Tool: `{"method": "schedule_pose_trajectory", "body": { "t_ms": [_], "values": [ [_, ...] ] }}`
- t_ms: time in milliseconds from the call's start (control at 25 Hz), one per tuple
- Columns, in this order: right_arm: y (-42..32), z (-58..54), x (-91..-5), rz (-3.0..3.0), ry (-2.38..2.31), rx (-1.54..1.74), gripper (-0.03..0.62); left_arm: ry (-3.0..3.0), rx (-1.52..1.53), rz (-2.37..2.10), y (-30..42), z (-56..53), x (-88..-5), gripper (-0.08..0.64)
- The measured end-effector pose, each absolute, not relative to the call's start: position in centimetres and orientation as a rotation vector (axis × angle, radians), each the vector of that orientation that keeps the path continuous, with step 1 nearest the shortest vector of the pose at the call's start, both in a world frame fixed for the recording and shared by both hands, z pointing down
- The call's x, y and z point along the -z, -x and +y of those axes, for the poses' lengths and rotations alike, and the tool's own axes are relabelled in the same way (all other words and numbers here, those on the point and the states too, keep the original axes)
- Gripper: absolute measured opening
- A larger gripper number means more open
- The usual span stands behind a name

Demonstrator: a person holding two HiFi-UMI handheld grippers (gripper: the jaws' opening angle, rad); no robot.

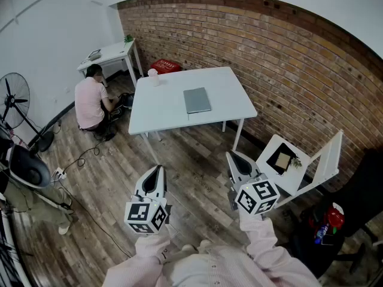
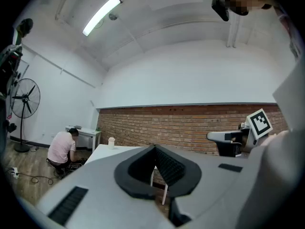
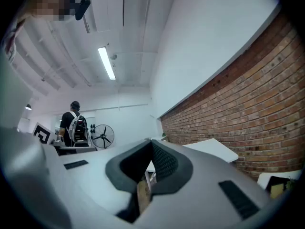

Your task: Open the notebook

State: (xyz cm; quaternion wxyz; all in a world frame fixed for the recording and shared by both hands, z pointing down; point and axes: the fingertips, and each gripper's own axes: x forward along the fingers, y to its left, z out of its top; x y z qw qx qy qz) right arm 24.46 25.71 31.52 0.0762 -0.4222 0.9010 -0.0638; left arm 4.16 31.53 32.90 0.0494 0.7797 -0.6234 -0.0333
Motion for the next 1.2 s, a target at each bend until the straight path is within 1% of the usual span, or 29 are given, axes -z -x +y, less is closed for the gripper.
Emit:
{"method": "schedule_pose_trajectory", "body": {
  "t_ms": [1200],
  "values": [
    [-26.1,22.4,-34.5,2.726,1.238,0.229,0.003,-2.282,0.082,-1.936,-5.4,29.3,-35.6,-0.008]
  ]
}}
